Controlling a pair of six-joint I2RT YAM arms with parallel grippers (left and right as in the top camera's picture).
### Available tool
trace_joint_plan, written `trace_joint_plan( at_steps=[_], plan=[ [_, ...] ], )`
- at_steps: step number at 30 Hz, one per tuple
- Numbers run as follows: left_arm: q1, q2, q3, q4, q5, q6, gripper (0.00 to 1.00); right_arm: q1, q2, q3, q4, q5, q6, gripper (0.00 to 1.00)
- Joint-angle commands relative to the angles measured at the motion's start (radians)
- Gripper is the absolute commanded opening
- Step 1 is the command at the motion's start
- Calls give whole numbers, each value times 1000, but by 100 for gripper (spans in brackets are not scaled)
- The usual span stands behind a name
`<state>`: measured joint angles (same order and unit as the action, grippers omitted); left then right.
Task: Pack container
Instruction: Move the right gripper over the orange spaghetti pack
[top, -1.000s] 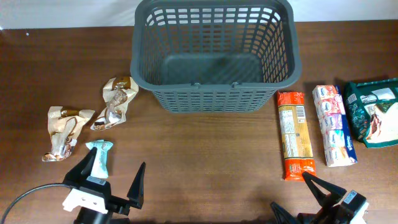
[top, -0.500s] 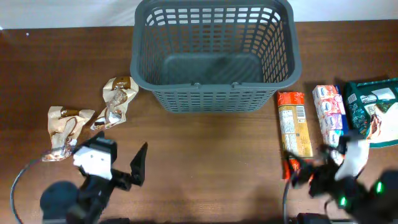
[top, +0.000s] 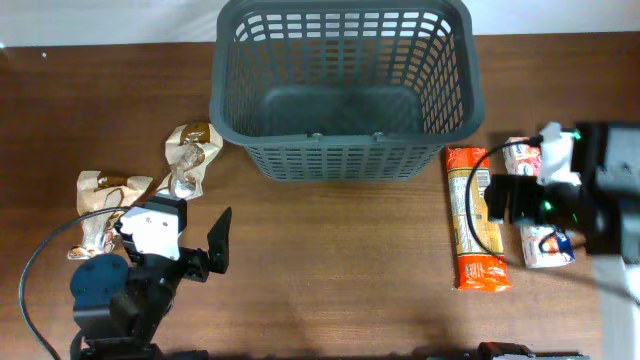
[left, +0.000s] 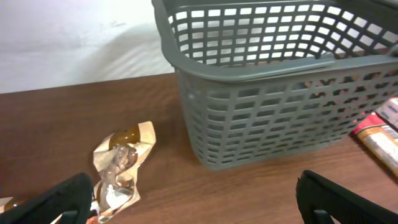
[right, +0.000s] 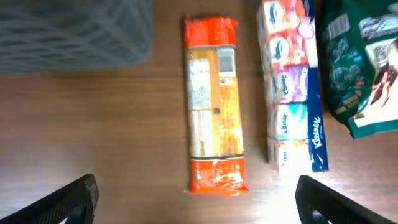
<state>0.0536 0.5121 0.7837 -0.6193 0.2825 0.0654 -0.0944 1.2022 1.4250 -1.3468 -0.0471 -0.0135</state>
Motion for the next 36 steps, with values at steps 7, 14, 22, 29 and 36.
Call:
trace_joint_plan(
  at_steps=[7, 14, 22, 29, 36],
  plan=[
    [1, 6, 11, 8, -18, 19, 99, 9, 211, 16, 24, 29, -197, 99],
    [1, 6, 11, 5, -18, 19, 99, 9, 325, 15, 103, -60, -232, 99],
    [1, 6, 10, -6, -18, 19, 99, 9, 386, -8, 133, -100, -240, 99],
    [1, 14, 8, -10, -22, 19, 99, 9, 386, -65, 137, -100, -214, 99],
    [1, 43, 8, -13, -22, 19, 99, 9, 312, -177, 177, -111, -168, 99]
  ],
)
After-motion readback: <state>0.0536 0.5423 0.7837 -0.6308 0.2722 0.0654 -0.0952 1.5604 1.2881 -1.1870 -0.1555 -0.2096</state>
